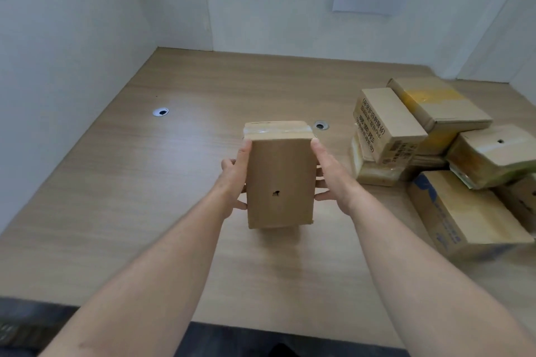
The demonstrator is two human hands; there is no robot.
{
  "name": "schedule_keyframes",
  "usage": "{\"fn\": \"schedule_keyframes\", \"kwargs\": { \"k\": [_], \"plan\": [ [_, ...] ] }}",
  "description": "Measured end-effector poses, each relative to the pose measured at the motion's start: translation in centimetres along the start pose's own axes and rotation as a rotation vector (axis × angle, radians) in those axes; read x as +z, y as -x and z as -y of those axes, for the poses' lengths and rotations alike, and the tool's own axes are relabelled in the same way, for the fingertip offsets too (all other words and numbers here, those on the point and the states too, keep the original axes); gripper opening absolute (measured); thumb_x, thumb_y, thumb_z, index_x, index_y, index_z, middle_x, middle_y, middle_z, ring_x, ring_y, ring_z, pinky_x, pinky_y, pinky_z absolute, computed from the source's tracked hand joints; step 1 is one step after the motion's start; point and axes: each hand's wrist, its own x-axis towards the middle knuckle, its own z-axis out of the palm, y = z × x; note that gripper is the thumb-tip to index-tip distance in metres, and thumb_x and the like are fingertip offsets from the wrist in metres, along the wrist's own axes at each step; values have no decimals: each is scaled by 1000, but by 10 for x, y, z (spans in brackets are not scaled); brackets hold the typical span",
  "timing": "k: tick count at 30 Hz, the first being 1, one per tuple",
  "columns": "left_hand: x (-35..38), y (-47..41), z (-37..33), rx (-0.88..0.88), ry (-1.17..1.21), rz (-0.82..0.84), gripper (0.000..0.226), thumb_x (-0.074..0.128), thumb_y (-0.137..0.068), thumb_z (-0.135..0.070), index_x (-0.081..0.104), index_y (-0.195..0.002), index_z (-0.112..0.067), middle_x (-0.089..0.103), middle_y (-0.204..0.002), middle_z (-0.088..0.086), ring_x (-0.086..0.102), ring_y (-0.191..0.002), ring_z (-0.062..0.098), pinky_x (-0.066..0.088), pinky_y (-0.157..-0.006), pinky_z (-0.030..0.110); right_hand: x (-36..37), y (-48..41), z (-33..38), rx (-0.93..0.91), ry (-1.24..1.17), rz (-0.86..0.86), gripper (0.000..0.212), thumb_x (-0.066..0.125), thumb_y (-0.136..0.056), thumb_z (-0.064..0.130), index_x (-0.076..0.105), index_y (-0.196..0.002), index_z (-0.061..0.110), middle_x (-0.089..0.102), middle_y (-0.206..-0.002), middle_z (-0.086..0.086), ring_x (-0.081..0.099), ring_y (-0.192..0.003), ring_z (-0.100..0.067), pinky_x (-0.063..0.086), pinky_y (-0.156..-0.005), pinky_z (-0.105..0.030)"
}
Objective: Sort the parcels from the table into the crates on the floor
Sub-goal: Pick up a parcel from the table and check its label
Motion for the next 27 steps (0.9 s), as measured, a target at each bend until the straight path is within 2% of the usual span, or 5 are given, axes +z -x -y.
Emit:
{"fn": "schedule_keyframes", "kwargs": {
  "k": [6,14,19,24,27],
  "plan": [
    [19,34,18,-6,-38,68,50,30,-81,-81,56,-101,-43,64,-99,-1,61,-95,19,50,-88,54,-10,31,-18,73,34,25,95,18,-63,95,40,-140,42,54,-133,7,50,-120,-23,44,-85,-46],
    [20,70,49,129,92,-70,33,46,-79,-18,54,-111,-19,54,-87,-3,50,-77,14,44,-74,27,-10,57,-43,-99,62,-28,17,43,-92,24,58,-95,20,59,-100,-4,56,-97,-25,45,-93,-44],
    [14,88,77,182,-24,-148,82,43,-77,10,24,-148,-26,59,-114,-3,56,-90,12,44,-70,22,1,71,-69,-87,84,116,68,44,-84,0,34,-143,32,61,-94,-5,59,-102,-28,47,-97,-47],
    [10,106,106,115,-75,-145,65,45,-75,4,46,-130,-30,59,-98,-2,56,-85,12,47,-61,22,4,85,-76,-69,112,244,54,47,-67,29,55,-120,34,61,-102,7,60,-85,-6,45,-72,-21],
    [10,117,116,61,-25,-116,63,50,-62,-17,46,-125,-23,58,-98,-2,57,-91,16,50,-79,31,6,92,-81,0,136,320,31,49,-68,51,57,-96,38,63,-107,4,58,-90,-13,41,-72,-29]
  ]
}}
